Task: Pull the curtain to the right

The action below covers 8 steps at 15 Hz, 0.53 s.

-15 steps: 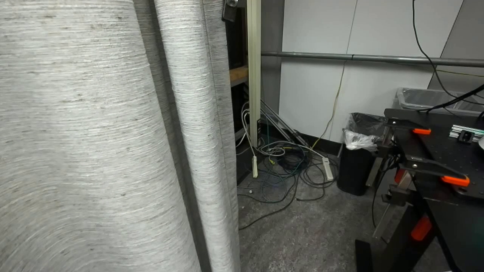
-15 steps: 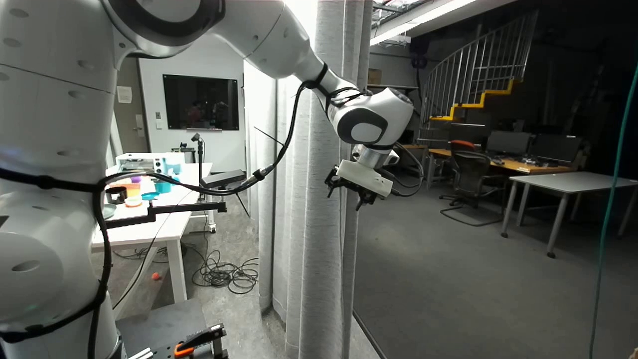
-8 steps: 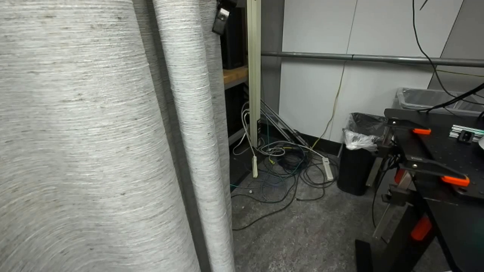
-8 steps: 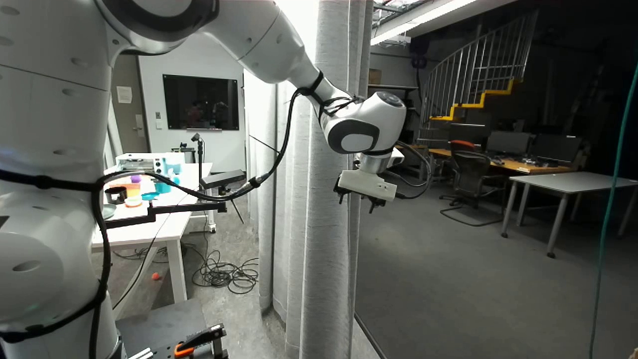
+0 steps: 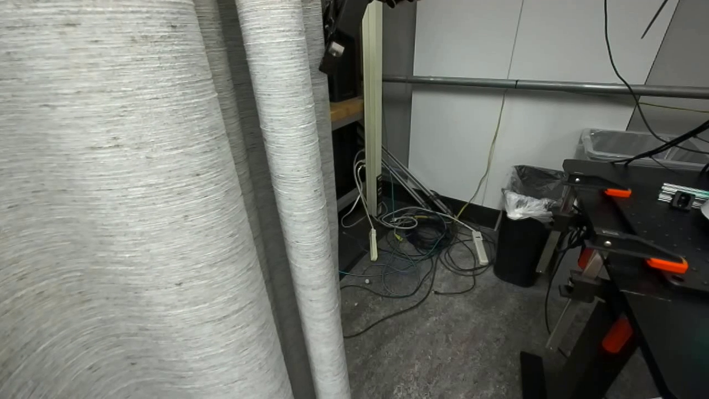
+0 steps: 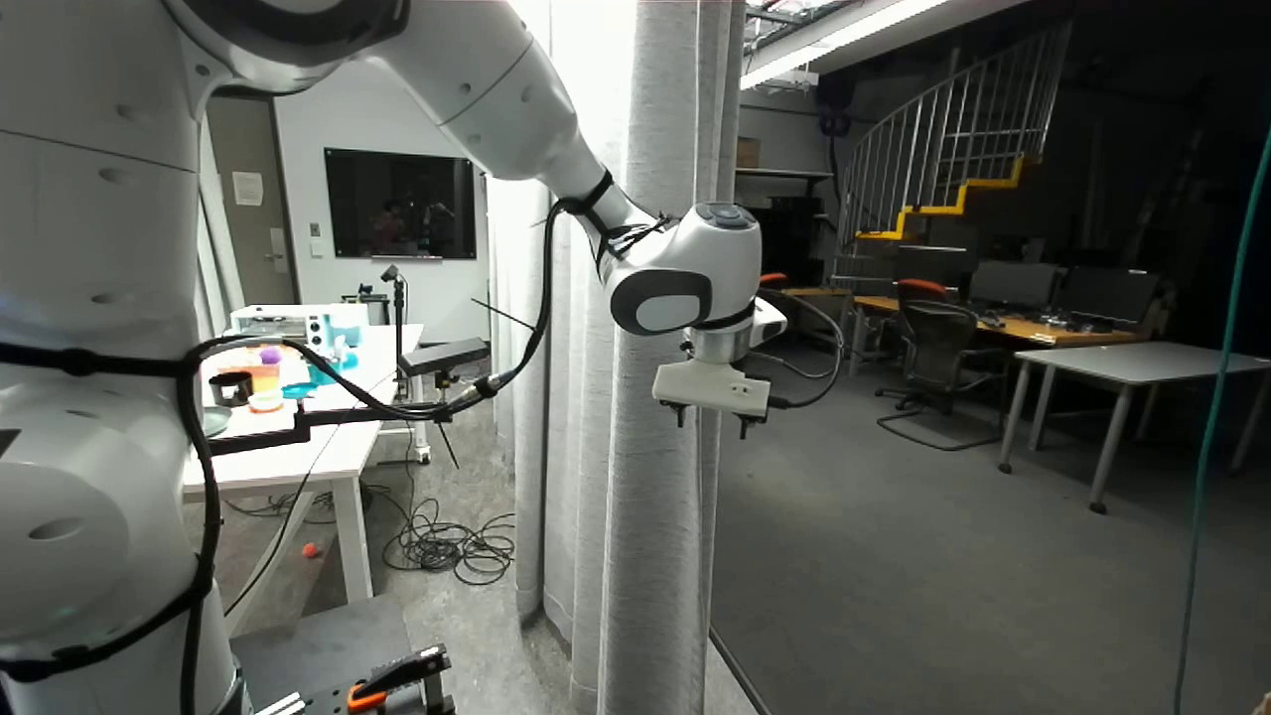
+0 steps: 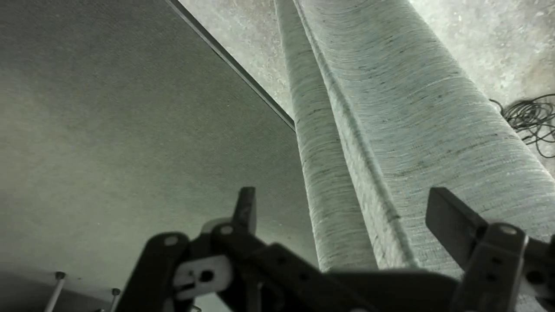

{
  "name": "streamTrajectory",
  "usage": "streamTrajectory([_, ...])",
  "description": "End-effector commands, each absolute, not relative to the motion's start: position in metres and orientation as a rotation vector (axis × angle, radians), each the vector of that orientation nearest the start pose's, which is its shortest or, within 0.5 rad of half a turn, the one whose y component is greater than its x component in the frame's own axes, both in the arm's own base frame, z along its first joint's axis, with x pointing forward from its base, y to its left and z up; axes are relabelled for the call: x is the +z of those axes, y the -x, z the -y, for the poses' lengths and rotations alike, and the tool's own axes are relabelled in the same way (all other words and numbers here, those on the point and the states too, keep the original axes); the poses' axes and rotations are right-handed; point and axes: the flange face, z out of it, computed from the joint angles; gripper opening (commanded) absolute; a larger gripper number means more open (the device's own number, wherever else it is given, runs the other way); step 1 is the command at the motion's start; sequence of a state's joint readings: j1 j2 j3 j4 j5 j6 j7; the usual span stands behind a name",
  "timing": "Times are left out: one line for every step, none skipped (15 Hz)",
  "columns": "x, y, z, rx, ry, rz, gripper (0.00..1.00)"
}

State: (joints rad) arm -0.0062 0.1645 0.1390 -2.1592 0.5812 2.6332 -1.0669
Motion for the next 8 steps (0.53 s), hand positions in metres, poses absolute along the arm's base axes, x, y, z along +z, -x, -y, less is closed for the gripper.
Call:
streamTrajectory([0.356,-0.569,-0.075,-0.704,2.674,1.009,1.0])
streamTrajectory([0.358,-0.571,-0.081,-0.733,2.662,1.016,1.0])
streamTrajectory([0.362,-0.573,-0.088,-0.764,2.647,1.023,1.0])
streamTrajectory([0.366,-0.576,-0.094,-0.797,2.632,1.034,1.0])
streamTrajectory([0.369,-0.578,-0.1,-0.839,2.621,1.059,1.0])
streamTrajectory([0.372,-0.58,-0.105,-0.871,2.61,1.081,1.0])
streamTrajectory([0.375,-0.584,-0.108,-0.909,2.605,1.103,1.0])
streamTrajectory([0.379,-0.587,-0.109,-0.941,2.603,1.119,0.98])
